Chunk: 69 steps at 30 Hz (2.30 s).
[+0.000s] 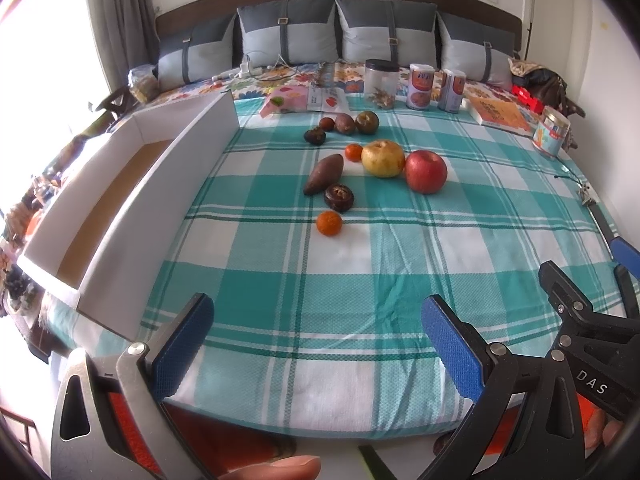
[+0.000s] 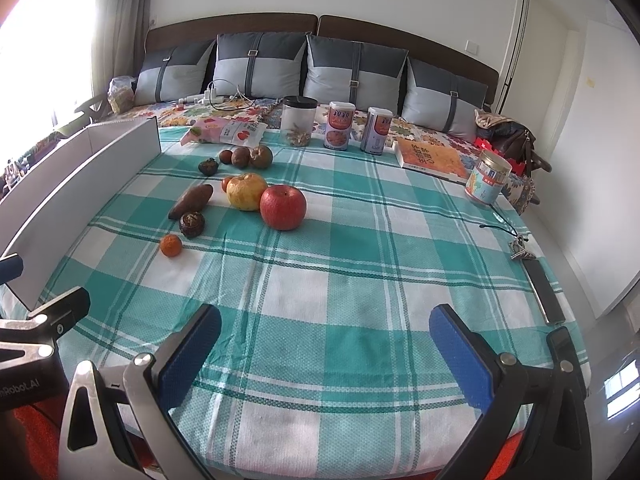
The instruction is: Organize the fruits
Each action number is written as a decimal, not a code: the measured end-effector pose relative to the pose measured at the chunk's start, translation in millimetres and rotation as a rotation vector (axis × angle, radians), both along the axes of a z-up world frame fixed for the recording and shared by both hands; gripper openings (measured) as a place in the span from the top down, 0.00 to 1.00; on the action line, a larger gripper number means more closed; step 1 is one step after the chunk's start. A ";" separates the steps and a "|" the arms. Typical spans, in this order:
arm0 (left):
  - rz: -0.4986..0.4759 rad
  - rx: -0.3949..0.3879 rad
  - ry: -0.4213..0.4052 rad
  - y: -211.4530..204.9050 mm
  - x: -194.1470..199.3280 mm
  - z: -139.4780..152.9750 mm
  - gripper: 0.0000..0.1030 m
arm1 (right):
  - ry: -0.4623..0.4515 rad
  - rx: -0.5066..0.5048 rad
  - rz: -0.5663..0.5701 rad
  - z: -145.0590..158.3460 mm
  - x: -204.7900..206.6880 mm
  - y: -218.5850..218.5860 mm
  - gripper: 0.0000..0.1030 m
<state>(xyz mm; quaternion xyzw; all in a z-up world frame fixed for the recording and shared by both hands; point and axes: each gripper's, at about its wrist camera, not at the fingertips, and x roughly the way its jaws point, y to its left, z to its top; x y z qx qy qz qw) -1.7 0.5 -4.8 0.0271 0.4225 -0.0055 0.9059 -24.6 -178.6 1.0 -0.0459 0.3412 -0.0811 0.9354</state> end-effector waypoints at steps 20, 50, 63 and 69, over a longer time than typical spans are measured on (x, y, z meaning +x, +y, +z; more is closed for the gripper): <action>0.001 0.007 0.015 -5.5 -1.8 -6.6 0.00 | 0.031 -0.022 -0.027 -1.9 2.5 -3.2 0.00; 0.018 -0.023 0.163 5.0 28.8 -58.5 0.00 | 0.074 0.061 -0.007 -31.4 20.5 -12.9 0.00; -0.025 -0.023 0.214 1.6 95.9 -134.2 0.00 | 0.187 0.095 0.000 -127.4 106.2 -38.8 0.00; -0.031 -0.044 0.117 5.3 82.6 -137.6 0.00 | 0.161 0.182 0.011 -137.2 116.2 -52.9 0.00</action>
